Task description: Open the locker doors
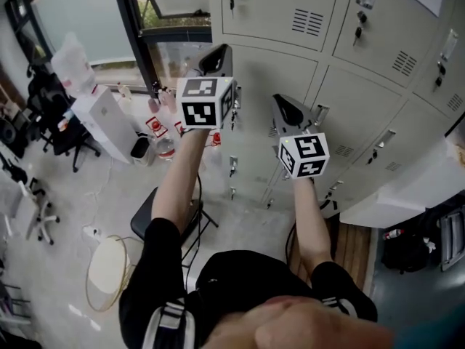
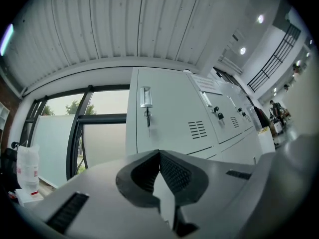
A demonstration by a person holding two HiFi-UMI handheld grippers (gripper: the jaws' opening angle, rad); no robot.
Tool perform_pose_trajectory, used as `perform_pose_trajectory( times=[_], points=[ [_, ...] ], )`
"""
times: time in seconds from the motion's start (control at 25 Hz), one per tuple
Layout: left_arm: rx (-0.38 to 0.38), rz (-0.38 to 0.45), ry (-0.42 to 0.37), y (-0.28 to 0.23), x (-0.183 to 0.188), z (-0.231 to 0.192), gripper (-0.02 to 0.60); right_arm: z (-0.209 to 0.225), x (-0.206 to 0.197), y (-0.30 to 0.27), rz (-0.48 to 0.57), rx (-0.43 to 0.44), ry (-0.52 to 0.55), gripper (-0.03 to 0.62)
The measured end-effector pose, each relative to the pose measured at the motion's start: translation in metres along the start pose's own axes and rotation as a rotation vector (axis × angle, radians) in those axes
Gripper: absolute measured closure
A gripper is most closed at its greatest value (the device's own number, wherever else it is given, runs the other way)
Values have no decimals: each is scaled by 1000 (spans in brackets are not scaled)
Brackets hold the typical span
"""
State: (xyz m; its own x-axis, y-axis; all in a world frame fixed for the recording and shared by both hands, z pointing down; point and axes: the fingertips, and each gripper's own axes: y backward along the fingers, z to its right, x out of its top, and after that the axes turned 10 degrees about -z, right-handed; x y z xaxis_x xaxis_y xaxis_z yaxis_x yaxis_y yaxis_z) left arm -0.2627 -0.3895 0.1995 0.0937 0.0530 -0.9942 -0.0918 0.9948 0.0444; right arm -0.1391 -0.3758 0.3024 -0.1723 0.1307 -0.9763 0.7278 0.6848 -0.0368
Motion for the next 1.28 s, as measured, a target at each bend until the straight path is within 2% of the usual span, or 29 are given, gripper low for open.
perform_pose_trajectory(
  times=[0.16,0.6,0.64,0.72,1.12,1.28],
  points=[
    [3,42,-49,-9,33,-3,578,3,7,-5,14,3,-12,572],
    [82,83,-166,-24,79,-21,575,8,16,-10,31,-22,-4,571],
    [80,86,-181,-26,84,-22,567,8,16,-10,32,-22,-5,571],
    [67,92,-202,-31,92,-19,505,8,13,-8,24,-17,-1,571],
    [54,86,-202,-58,119,-22,502,2,8,-9,9,7,16,571],
    [76,67,-212,-66,121,-25,502,5,6,-8,12,6,11,571]
  ],
)
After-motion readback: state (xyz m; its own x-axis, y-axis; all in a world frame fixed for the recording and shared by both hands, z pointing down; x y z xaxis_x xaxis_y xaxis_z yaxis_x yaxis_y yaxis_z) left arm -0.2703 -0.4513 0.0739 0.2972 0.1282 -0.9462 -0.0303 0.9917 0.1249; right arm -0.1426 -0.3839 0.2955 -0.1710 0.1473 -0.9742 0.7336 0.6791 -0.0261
